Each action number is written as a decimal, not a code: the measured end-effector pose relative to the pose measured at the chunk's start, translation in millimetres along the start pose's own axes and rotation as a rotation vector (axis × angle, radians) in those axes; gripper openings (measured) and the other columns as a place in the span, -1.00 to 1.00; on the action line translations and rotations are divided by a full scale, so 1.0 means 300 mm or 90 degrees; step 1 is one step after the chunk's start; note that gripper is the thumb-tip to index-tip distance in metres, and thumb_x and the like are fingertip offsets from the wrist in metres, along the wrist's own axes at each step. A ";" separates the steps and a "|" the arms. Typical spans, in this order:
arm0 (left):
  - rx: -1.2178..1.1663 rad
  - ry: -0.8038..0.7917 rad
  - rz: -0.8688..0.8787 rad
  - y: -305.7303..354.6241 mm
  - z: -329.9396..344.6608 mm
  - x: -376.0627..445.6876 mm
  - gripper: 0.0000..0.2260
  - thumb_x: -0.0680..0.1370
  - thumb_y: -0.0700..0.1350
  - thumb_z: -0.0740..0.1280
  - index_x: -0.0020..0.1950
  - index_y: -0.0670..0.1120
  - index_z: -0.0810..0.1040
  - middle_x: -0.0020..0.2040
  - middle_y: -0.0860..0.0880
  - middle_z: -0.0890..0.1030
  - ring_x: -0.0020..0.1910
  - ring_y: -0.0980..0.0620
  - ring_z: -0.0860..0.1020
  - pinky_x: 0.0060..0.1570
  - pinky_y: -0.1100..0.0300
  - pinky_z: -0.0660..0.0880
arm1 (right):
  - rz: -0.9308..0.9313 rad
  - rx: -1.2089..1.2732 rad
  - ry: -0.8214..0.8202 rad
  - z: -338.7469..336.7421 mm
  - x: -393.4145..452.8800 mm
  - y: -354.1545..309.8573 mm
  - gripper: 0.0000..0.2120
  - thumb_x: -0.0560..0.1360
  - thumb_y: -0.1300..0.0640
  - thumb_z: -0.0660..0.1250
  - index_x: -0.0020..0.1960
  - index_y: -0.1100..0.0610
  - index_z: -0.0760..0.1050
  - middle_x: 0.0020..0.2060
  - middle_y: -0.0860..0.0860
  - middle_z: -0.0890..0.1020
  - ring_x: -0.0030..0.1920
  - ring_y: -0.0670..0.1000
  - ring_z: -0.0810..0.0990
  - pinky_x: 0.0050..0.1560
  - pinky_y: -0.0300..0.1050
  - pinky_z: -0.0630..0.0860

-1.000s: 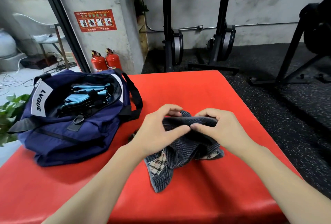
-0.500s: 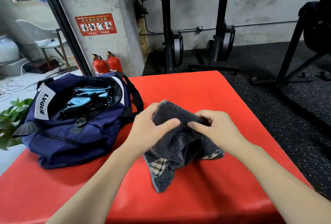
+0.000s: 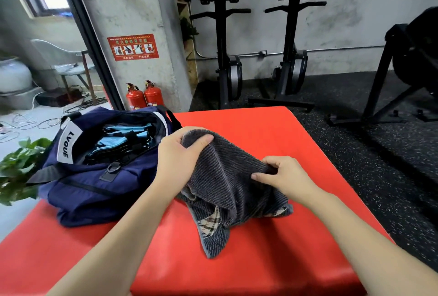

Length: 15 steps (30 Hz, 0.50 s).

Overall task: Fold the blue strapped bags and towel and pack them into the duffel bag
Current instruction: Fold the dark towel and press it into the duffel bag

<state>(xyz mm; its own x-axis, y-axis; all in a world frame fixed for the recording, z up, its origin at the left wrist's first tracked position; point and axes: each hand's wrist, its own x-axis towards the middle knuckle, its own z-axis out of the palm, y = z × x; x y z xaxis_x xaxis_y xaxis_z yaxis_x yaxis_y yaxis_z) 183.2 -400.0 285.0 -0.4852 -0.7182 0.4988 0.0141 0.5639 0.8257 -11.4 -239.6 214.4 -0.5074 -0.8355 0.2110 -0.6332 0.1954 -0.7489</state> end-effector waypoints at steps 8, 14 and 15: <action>0.064 -0.019 0.062 0.168 -0.195 0.076 -0.78 0.50 -0.23 0.46 -0.10 0.13 0.70 -0.16 0.26 0.70 -0.06 0.23 0.65 0.07 0.31 0.51 | 0.001 0.050 0.144 -0.158 -0.066 -0.124 -0.86 0.42 0.14 0.56 -0.11 -0.07 0.66 -0.17 -0.21 0.72 -0.06 -0.12 0.68 0.10 0.00 0.57; 0.048 0.019 0.100 0.384 -0.315 0.092 -0.70 0.52 -0.20 0.46 -0.25 0.22 0.63 -0.30 0.33 0.65 -0.26 0.39 0.58 -0.15 0.38 0.47 | -0.070 0.034 0.202 -0.392 -0.116 -0.344 -0.84 0.43 0.19 0.55 -0.14 -0.08 0.68 -0.16 -0.14 0.74 -0.03 -0.11 0.70 0.21 0.06 0.56; 0.052 0.020 0.107 0.419 -0.325 0.093 -0.70 0.52 -0.19 0.46 -0.26 0.21 0.61 -0.36 0.36 0.62 -0.31 0.41 0.55 -0.23 0.45 0.42 | -0.078 0.025 0.212 -0.427 -0.123 -0.381 -0.84 0.43 0.18 0.55 -0.15 -0.08 0.68 -0.16 -0.14 0.74 -0.03 -0.12 0.70 0.20 0.04 0.57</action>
<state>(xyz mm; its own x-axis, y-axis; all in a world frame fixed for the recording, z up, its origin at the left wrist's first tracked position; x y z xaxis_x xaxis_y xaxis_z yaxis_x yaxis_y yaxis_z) 256.6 -388.9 428.3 -0.4542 -0.6227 0.6371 0.0214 0.7073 0.7066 4.7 -165.3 372.8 -0.5959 -0.6372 0.4887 -0.6811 0.0787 -0.7279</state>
